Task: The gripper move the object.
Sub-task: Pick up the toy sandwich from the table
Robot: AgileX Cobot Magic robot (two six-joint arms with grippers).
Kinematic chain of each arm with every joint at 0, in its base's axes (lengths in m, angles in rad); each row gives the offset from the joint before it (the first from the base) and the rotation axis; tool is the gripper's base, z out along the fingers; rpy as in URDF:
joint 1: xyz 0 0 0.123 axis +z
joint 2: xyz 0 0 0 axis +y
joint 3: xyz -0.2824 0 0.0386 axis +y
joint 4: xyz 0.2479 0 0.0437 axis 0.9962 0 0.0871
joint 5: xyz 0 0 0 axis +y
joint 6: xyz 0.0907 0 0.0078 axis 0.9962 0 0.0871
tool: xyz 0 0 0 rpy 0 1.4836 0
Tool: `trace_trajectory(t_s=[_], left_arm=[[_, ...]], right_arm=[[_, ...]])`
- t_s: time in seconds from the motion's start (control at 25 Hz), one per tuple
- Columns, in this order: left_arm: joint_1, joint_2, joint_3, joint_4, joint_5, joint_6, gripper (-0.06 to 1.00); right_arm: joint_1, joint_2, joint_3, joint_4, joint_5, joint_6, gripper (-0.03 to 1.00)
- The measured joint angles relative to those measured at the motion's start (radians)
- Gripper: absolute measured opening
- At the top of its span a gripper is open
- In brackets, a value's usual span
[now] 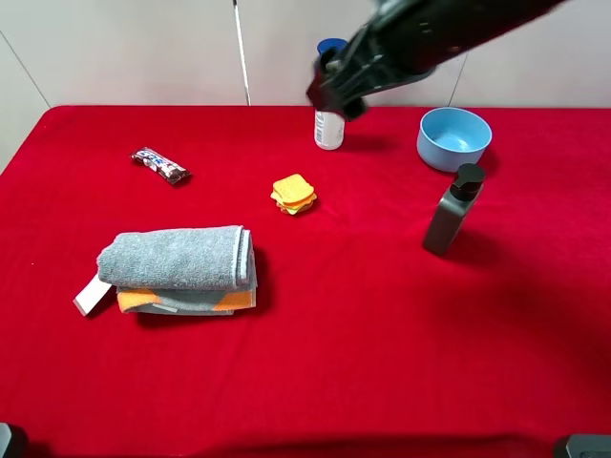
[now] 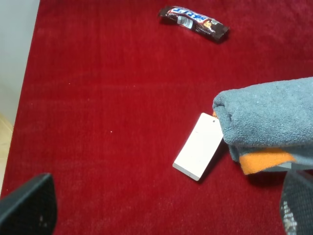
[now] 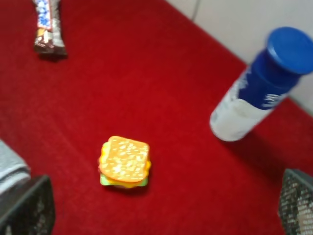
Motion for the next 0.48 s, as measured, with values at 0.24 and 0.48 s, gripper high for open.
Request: trace_trajectory(t_s=[0.24, 0.48], left_arm=[[0.000, 0.000, 0.000, 0.000, 0.000, 0.000, 0.90], [0.000, 0.000, 0.000, 0.000, 0.000, 0.000, 0.90]], right_arm=[[0.058, 0.111, -0.124, 0.007, 0.099, 0.012, 0.69], [0.073, 0.211, -0.210, 0.045, 0.176, 0.017, 0.69]])
